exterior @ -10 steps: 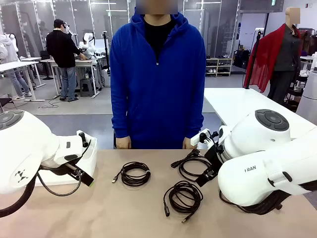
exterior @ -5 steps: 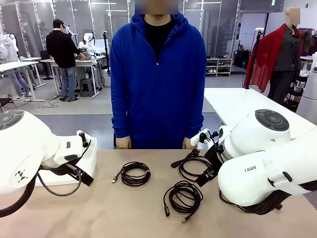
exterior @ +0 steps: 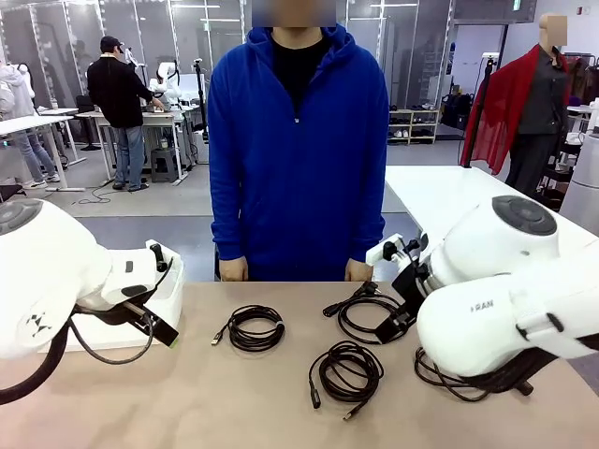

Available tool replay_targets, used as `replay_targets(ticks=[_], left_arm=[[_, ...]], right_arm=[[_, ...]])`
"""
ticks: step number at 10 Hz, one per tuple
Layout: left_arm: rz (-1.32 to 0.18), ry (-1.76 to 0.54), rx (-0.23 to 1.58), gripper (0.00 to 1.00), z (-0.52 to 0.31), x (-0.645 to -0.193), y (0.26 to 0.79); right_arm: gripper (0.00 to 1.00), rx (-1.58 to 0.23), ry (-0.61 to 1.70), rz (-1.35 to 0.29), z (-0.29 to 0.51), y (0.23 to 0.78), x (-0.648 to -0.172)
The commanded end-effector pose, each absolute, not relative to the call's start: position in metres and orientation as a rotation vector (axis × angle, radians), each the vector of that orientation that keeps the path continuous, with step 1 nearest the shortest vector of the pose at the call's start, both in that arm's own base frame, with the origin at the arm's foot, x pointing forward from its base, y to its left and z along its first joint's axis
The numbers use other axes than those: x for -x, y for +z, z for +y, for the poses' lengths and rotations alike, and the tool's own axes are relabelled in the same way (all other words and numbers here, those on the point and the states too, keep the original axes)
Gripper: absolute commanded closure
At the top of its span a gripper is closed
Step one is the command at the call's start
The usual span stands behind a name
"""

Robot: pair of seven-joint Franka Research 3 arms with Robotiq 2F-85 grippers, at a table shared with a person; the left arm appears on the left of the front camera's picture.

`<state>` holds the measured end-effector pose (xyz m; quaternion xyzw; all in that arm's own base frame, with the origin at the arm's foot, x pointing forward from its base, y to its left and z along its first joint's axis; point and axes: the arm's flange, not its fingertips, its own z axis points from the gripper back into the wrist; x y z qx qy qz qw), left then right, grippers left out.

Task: Organize and store the cables.
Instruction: Place the Power Cable into the Organizing box.

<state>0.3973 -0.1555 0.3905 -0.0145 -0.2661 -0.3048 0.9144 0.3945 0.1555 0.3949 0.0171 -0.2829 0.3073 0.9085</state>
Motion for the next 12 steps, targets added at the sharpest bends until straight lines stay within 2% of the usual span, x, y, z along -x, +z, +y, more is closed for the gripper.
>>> replay_targets(ticks=[1, 6, 9, 12], left_arm=[[-0.495, -0.695, 0.095, 0.0, -0.136, -0.387, 0.436], [-0.413, -0.862, 0.117, 0.0, -0.085, -0.34, 0.531], [-0.458, -0.89, 0.152, 0.0, -0.052, -0.313, 0.562], [-0.52, -0.983, 0.221, 0.0, -0.021, -0.28, 0.588]], right_arm=[[0.0, -0.099, 0.661, -0.565, 0.134, 0.433, -0.389], [0.0, -0.128, 0.704, -0.527, 0.066, 0.516, -0.362], [0.0, -0.084, 0.751, -0.62, 0.018, 0.557, -0.332], [0.0, -0.096, 0.746, -0.639, -0.027, 0.596, -0.299]])
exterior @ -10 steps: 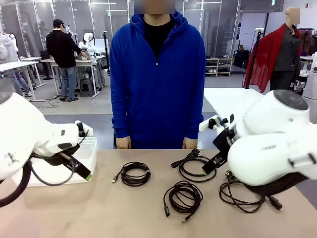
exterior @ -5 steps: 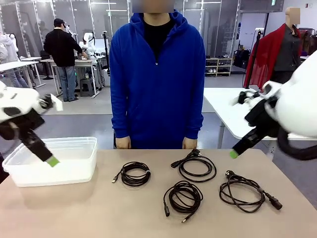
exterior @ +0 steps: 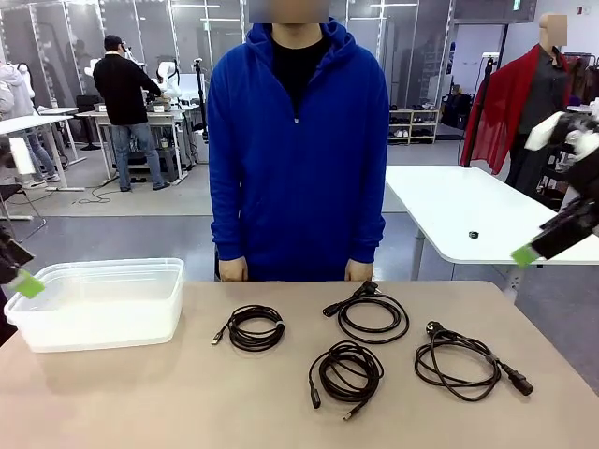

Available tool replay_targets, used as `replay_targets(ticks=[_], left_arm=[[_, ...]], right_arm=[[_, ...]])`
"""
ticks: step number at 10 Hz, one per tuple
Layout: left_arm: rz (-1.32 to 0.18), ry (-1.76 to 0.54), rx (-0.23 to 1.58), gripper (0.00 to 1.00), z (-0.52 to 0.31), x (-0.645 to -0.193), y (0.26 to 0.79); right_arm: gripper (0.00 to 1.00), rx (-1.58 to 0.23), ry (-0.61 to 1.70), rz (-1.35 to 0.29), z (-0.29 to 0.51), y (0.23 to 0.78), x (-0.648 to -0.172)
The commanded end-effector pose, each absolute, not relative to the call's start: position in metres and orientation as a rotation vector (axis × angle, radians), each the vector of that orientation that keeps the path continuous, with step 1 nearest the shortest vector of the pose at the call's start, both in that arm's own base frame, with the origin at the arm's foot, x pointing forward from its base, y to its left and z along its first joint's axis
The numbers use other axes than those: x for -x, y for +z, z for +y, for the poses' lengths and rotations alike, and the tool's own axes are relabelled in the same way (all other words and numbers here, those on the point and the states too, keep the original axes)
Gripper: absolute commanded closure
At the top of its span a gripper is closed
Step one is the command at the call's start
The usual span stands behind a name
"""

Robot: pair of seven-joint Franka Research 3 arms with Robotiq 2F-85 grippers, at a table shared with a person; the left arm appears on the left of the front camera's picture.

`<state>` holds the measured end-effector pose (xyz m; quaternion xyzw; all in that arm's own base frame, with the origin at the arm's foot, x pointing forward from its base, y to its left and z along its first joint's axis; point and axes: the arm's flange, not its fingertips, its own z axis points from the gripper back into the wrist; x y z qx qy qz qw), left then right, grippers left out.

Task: Organize and store the cables.
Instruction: Place the Power Cable into the Organizing box.

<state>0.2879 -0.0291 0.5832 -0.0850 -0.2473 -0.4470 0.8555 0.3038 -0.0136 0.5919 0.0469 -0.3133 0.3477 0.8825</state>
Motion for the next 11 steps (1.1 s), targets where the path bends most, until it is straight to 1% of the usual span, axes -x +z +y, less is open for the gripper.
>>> replay_targets(ticks=[1, 3, 4, 6, 11], left_arm=[[-0.525, -1.004, 0.187, 0.0, -0.014, -0.273, 0.597], [-0.582, -0.942, 0.171, 0.0, 0.008, -0.259, 0.622], [-0.574, -0.92, 0.141, 0.0, 0.017, -0.259, 0.626], [-0.608, -0.869, 0.162, 0.0, 0.033, -0.268, 0.62], [-0.618, -0.852, 0.16, 0.0, 0.037, -0.259, 0.616]], right_arm=[[0.0, -0.11, 0.728, -0.642, -0.043, 0.606, -0.297], [0.0, -0.124, 0.73, -0.635, -0.072, 0.617, -0.292], [0.0, -0.125, 0.736, -0.647, -0.082, 0.62, -0.291], [0.0, -0.123, 0.724, -0.649, -0.091, 0.62, -0.284], [0.0, -0.103, 0.737, -0.658, -0.092, 0.621, -0.273]])
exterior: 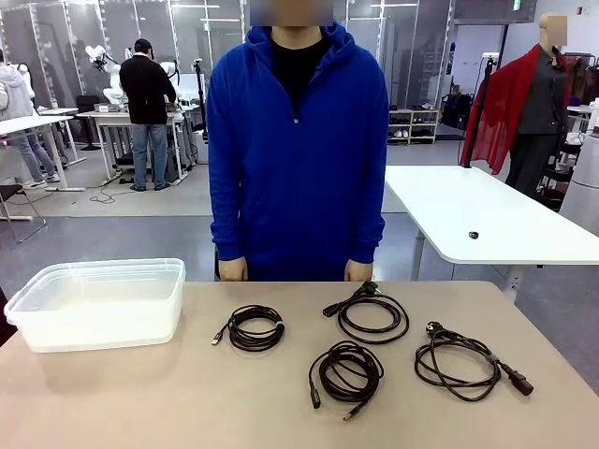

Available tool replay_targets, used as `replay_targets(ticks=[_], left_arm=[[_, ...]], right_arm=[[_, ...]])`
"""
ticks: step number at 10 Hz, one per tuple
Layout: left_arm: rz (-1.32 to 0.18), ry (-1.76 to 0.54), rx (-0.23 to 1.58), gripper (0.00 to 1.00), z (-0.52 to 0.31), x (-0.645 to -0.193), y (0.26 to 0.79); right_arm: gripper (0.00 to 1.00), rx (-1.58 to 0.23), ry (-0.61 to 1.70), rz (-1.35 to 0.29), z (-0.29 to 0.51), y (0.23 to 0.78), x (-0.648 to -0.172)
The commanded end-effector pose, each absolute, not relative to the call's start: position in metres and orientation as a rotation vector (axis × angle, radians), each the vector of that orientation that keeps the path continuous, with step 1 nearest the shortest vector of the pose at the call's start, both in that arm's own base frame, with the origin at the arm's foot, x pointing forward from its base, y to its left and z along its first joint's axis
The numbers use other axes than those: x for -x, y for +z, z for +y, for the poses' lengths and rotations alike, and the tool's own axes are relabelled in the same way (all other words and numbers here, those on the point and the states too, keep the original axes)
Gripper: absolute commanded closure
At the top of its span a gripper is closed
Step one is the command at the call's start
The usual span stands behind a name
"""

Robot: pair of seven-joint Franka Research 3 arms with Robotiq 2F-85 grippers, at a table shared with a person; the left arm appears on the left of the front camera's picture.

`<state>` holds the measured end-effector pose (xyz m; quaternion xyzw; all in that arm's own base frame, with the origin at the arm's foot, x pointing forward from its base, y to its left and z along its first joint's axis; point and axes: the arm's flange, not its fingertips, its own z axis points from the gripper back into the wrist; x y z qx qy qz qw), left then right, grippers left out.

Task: Organize and store the cables.
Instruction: Place the Power Cable into the Organizing box.

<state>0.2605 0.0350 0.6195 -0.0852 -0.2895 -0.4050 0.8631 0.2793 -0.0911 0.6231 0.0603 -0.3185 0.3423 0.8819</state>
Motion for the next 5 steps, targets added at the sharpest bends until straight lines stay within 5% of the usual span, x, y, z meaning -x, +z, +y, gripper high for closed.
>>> replay_targets(ticks=[1, 5], left_arm=[[-0.614, -0.845, 0.155, 0.0, 0.0372, -0.2593, 0.6147], [-0.621, -0.829, 0.148, 0.0, 0.0378, -0.2552, 0.612]], right_arm=[[0.0, -0.103, 0.738, -0.658, -0.0918, 0.621, -0.2719], [0.0, -0.105, 0.74, -0.653, -0.1008, 0.6194, -0.2648]])
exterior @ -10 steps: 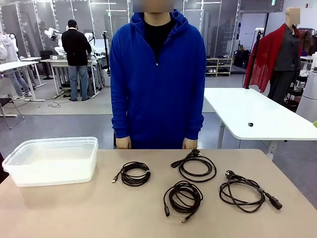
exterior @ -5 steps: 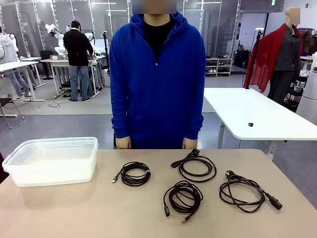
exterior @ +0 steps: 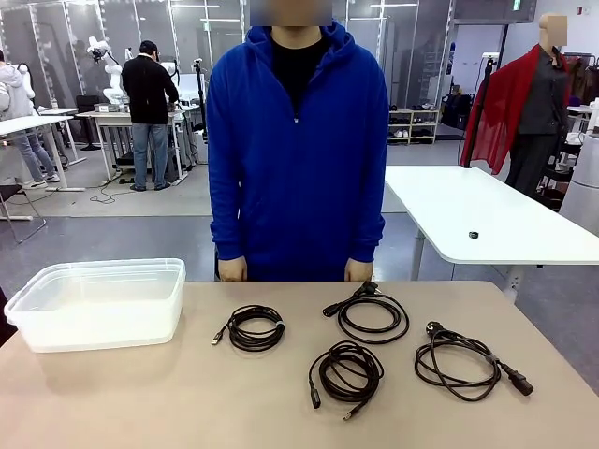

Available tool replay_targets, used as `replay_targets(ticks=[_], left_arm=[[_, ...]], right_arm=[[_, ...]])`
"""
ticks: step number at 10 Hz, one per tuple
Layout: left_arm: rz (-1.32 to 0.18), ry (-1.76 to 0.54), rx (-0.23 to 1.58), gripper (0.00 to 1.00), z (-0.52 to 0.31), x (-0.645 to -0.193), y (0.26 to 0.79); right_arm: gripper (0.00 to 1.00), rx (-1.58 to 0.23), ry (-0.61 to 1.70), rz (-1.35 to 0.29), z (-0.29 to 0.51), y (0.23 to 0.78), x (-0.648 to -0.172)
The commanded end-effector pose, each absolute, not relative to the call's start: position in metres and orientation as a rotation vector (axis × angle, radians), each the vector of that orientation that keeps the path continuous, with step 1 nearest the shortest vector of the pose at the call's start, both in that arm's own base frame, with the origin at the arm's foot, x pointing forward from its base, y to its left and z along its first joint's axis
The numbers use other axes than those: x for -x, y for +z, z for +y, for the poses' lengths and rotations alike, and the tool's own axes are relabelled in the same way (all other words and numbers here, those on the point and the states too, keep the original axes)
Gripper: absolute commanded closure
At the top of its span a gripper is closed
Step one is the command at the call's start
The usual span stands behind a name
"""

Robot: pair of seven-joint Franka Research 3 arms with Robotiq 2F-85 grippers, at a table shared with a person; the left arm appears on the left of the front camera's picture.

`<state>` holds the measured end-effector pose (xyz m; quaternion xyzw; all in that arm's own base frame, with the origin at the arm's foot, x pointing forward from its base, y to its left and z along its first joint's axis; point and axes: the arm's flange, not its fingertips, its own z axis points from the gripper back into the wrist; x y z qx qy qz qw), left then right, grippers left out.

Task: Organize and store the cables.
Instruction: Place the Power Cable into the Organizing box.

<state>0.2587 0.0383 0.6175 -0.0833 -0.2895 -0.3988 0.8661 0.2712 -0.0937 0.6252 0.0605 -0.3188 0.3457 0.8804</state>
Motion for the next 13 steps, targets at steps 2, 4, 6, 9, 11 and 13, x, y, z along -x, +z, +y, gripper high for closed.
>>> replay_targets(ticks=[2, 4, 6, 9, 11, 13], left_arm=[[-0.623, -0.835, 0.151, 0.0, 0.0359, -0.2555, 0.6128], [-0.607, -0.832, 0.173, 0.0, 0.0391, -0.2582, 0.6173], [-0.607, -0.832, 0.173, 0.0, 0.0391, -0.2582, 0.6173], [-0.607, -0.832, 0.173, 0.0, 0.0391, -0.2582, 0.6173], [-0.607, -0.832, 0.173, 0.0, 0.0391, -0.2582, 0.6173], [-0.607, -0.832, 0.173, 0.0, 0.0391, -0.2582, 0.6173]], right_arm=[[0.0, -0.112, 0.733, -0.664, -0.1002, 0.6181, -0.2656], [0.0, -0.127, 0.718, -0.661, -0.0965, 0.6241, -0.2699], [0.0, -0.127, 0.718, -0.661, -0.0965, 0.6241, -0.2699], [0.0, -0.127, 0.718, -0.661, -0.0965, 0.6241, -0.2699], [0.0, -0.127, 0.718, -0.661, -0.0965, 0.6241, -0.2699], [0.0, -0.127, 0.718, -0.661, -0.0965, 0.6241, -0.2699]])
